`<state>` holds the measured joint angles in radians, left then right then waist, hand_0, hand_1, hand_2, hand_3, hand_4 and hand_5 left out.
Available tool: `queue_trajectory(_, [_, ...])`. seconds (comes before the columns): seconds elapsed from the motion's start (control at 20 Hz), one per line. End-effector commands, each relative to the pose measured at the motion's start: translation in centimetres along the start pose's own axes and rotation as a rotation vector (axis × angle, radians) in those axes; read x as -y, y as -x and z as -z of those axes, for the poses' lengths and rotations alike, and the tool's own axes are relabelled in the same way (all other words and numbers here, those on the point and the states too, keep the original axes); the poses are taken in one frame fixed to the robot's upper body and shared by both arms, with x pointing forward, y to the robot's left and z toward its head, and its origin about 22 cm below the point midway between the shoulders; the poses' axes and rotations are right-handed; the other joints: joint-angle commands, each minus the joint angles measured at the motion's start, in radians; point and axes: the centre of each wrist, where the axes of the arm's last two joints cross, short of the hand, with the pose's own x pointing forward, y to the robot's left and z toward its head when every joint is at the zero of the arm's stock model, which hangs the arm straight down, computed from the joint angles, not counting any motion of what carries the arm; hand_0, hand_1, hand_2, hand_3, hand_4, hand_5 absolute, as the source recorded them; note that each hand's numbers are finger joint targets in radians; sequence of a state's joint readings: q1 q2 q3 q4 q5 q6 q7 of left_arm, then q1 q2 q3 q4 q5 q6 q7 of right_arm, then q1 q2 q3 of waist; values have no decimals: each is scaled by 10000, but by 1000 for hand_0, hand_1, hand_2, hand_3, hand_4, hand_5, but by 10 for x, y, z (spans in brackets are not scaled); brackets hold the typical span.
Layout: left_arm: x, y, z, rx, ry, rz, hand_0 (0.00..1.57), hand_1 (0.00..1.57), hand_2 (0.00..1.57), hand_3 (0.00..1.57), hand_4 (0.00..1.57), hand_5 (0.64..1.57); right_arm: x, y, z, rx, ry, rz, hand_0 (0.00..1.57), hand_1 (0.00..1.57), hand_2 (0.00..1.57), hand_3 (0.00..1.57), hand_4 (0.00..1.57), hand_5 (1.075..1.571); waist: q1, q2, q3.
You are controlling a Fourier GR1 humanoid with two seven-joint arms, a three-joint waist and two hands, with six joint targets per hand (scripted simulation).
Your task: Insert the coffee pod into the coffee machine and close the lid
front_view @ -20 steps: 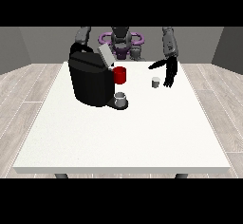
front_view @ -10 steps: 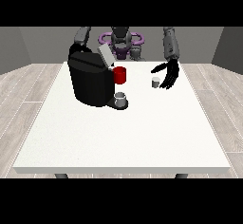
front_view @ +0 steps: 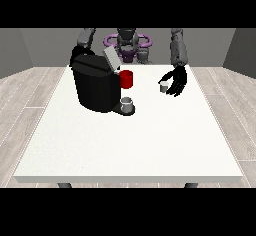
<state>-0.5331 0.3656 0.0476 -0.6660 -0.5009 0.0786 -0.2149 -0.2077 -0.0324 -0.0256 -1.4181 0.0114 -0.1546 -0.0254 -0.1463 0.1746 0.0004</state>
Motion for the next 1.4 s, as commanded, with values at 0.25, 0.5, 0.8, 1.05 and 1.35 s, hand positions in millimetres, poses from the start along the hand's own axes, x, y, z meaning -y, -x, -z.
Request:
queue_trajectory(0.25, [19,-10,6,528,-508,1159,971,971,1086,863,323,1571,15,3,7,-109,303,330,0,0,0,0,515,1571,153,0,-4])
queue_trajectory(0.5, [8,6,5,-164,-180,1854,1028,1028,1112,890,287,1571,1,-2,-2,-20,-80,164,0,0,0,0,414,1571,-302,158,-8])
queue_trajectory(0.8, [-4,-14,18,1375,-97,1506,1424,1424,1457,1423,564,1571,-2,0,4,-485,237,331,0,0,0,0,442,1571,32,-128,-8])
queue_trajectory(1.05, [-12,-76,38,2418,474,1457,1388,1388,1408,1353,583,1571,24,50,-10,-1022,482,278,0,0,0,0,490,1571,484,-782,5])
queue_trajectory(1.35, [-46,-111,53,2853,538,1439,1256,1256,1331,1292,545,1571,3,24,11,-885,161,182,0,0,0,0,456,1571,208,-846,-3])
